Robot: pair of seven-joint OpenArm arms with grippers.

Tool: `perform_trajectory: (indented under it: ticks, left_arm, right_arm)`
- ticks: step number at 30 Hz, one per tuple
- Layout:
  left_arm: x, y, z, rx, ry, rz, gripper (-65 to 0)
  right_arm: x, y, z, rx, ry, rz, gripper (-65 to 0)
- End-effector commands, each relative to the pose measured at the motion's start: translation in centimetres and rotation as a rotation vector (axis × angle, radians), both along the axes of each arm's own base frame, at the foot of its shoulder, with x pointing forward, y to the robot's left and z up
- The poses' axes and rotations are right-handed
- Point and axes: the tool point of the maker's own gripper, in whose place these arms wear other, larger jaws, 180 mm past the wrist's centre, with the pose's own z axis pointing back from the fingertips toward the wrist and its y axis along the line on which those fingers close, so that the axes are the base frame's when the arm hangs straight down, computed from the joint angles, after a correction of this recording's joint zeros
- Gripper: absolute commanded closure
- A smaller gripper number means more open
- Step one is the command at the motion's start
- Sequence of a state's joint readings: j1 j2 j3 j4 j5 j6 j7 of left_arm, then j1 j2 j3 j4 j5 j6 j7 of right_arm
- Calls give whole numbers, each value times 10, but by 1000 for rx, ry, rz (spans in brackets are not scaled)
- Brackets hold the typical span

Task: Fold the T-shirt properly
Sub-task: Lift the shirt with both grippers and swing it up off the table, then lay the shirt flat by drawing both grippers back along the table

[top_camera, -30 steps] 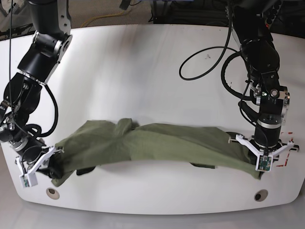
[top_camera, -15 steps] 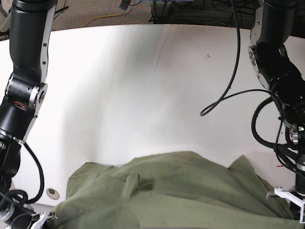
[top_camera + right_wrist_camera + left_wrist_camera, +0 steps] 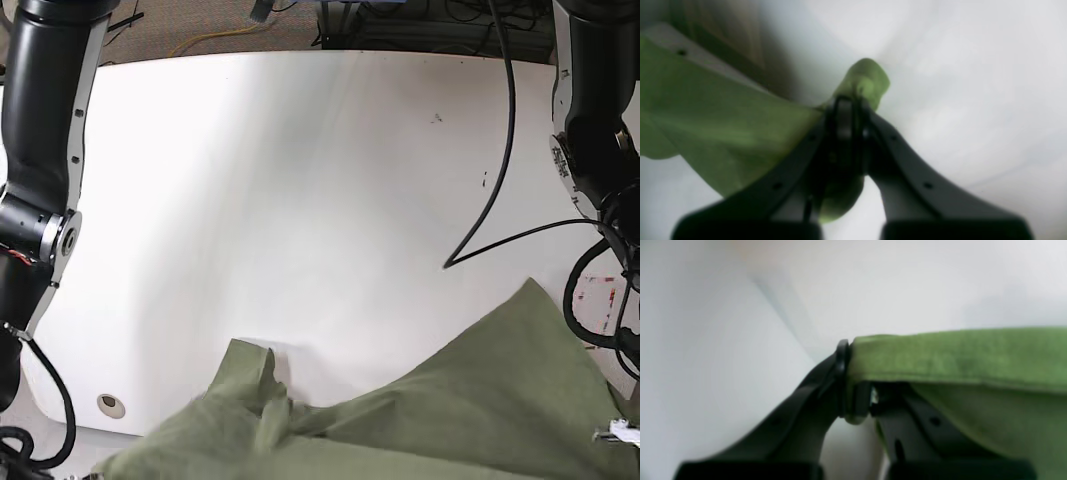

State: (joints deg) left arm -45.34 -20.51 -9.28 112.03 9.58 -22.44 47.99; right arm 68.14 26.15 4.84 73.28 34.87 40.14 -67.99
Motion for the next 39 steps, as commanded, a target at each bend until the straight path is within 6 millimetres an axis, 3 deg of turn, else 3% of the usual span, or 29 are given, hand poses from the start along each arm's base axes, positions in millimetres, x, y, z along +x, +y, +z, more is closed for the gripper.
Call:
perform_trajectory:
  ticks: [1,4,6,12,16,21,25,31,35,39]
  left_arm:
    - [-11,-2,14,27,-36,9,0]
    - [-5,-11,-22,10,64,-4,0]
    - [-1,-16,-38,-4,97,-18,0]
    - [3,-34,-118,7,296,-73,0]
    - [-5,-41,-176,-22,427,-92,0]
    - [-21,-52,-236,-75,562,-113,0]
    - [-45,-52,-287,-120,682,-105,0]
    - [-100,-37,-359,-171,883,-64,0]
    - [-140,-16,-391,-182,997,-12,0]
    - [-169,-1,-408,-182,1074,25,0]
  right_arm:
    - [-5,-12,1,76,-24,-4,0]
    - [-14,-32,-48,131,65,-16,0]
    - [-19,-34,-69,157,105,-4,0]
    - [-47,-57,-155,298,245,-44,0]
    - [-72,-70,-196,315,298,-94,0]
    - [-99,-71,-239,336,367,-127,0]
    - [-130,-76,-271,358,409,-173,0]
    - [-180,-86,-322,420,504,-264,0]
    - [-207,-89,-346,453,553,-309,0]
    - [-226,-93,-355,500,567,-336,0]
